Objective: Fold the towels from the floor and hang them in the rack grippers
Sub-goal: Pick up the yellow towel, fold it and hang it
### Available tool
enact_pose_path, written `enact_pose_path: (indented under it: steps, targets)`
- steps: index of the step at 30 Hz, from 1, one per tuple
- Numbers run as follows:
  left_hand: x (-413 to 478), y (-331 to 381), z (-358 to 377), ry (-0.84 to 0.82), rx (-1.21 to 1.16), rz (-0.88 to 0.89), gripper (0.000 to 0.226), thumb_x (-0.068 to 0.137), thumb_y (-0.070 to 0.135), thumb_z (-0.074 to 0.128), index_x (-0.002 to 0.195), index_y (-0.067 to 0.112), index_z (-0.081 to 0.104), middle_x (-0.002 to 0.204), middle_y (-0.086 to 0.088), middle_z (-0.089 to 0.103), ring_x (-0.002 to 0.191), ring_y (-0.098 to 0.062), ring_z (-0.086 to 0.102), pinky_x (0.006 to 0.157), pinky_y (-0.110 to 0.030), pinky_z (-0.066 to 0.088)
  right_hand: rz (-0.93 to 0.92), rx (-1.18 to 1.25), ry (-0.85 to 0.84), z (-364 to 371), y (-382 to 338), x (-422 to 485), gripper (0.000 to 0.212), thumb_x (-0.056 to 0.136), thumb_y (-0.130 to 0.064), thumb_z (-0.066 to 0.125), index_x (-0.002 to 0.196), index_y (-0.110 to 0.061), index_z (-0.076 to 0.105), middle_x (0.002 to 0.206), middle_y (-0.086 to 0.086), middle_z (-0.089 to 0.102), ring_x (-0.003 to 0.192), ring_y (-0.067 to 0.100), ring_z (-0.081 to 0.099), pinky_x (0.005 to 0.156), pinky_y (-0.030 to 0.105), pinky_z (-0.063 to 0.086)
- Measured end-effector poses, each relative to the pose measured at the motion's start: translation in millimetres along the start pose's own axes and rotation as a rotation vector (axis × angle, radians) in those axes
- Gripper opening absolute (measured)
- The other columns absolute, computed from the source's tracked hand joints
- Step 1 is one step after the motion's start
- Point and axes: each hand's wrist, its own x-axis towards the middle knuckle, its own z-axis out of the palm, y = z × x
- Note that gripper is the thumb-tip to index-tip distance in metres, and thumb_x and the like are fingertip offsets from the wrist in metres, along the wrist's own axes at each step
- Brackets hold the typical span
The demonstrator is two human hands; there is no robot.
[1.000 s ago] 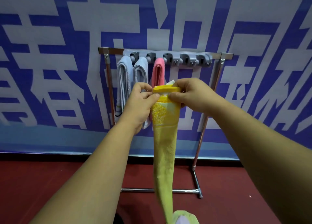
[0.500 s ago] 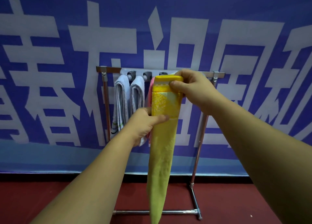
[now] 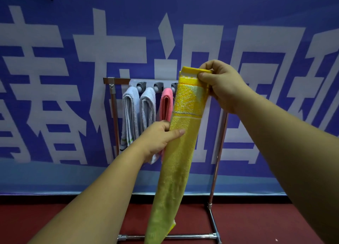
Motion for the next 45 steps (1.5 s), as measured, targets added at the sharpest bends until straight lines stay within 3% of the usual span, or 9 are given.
enact_pose_path:
  steps: [7,12,15,22,27,33,37,40,45]
  targets:
    - [-1.8,-13.6,4.8,0.048,-0.075,0.087,0.016,0.094,-0.003,0.073,0.110,-0.003,0.077,0.108,-0.017,0.080,0.095,-0.025,0.077,0.086,-0.030,0.064,0.019,0.017,-0.024,-10.4,2.2,2.7,0.026,0.101,0.003,0.056,0.100,-0.019,0.069,0.095,0.004,0.067,0.086,0.020,0.064,0.072,0.036,0.057]
    - [5.0,-24.9,9.7,0.158,-0.019,0.166,0.028,0.089,-0.012,0.075,0.097,0.012,0.062,0.094,-0.015,0.078,0.089,-0.028,0.073,0.086,-0.042,0.060,0.017,-0.007,-0.009,-10.3,1.4,-0.6,0.022,0.101,-0.001,0.059,0.103,-0.020,0.070,0.099,0.005,0.068,0.085,0.017,0.065,0.067,0.030,0.055]
    - [7.7,-31.6,13.5,0.218,-0.025,0.187,0.037,0.092,-0.007,0.075,0.098,0.017,0.048,0.092,-0.023,0.068,0.087,-0.029,0.066,0.085,-0.048,0.055,0.016,-0.019,0.020,-6.8,-2.0,-1.3,0.019,0.101,-0.003,0.060,0.105,-0.019,0.070,0.098,0.005,0.068,0.084,0.016,0.066,0.064,0.029,0.056]
    - [10.2,-34.3,25.0,0.192,-0.083,0.175,0.040,0.081,0.015,0.085,0.105,0.020,0.053,0.097,-0.016,0.075,0.093,-0.029,0.072,0.088,-0.050,0.060,-0.005,-0.047,0.041,0.3,-9.8,-1.5,0.018,0.101,-0.004,0.060,0.109,-0.017,0.069,0.097,0.003,0.068,0.086,0.018,0.065,0.071,0.033,0.058]
    - [12.7,-33.4,25.5,0.193,-0.272,0.088,0.024,0.096,0.002,0.062,0.110,0.020,0.053,0.092,-0.013,0.068,0.082,-0.027,0.065,0.077,-0.041,0.053,0.038,0.139,-0.024,-1.1,-12.4,-3.4,0.029,0.096,0.009,0.048,0.091,-0.015,0.064,0.079,0.000,0.065,0.076,0.019,0.060,0.067,0.033,0.053]
    - [13.9,-23.4,24.9,0.023,-0.146,0.044,0.021,0.100,-0.003,0.063,0.112,0.014,0.070,0.097,-0.004,0.079,0.092,-0.021,0.074,0.087,-0.038,0.059,0.234,0.418,-0.062,-3.5,5.7,-8.7,0.030,0.086,0.006,0.039,0.074,-0.015,0.057,0.071,0.003,0.051,0.066,0.017,0.052,0.069,0.033,0.049]
    - [10.5,-16.1,33.4,-0.111,0.037,0.022,0.036,0.096,-0.011,0.062,0.127,0.004,0.069,0.109,-0.015,0.079,0.092,-0.019,0.076,0.078,-0.030,0.062,0.282,0.572,-0.076,-2.1,15.0,-14.8,0.029,0.086,0.001,0.038,0.071,-0.016,0.056,0.073,0.006,0.051,0.070,0.022,0.056,0.075,0.038,0.055]
    - [9.0,-7.0,38.4,-0.131,0.058,0.053,0.046,0.093,-0.008,0.068,0.133,0.014,0.067,0.112,-0.017,0.079,0.098,-0.027,0.076,0.091,-0.043,0.062,0.320,0.621,-0.117,-2.0,17.8,-21.2,0.027,0.088,-0.001,0.036,0.074,-0.016,0.054,0.078,0.008,0.056,0.076,0.026,0.063,0.075,0.042,0.060]
    - [20.0,23.2,49.4,0.040,0.122,0.125,0.014,0.093,0.008,0.069,0.104,0.008,0.077,0.104,-0.022,0.079,0.100,-0.042,0.076,0.092,-0.060,0.062,0.341,0.560,-0.120,9.2,30.3,-22.7,0.028,0.084,0.003,0.041,0.082,-0.016,0.061,0.082,0.008,0.055,0.085,0.029,0.054,0.081,0.041,0.050]
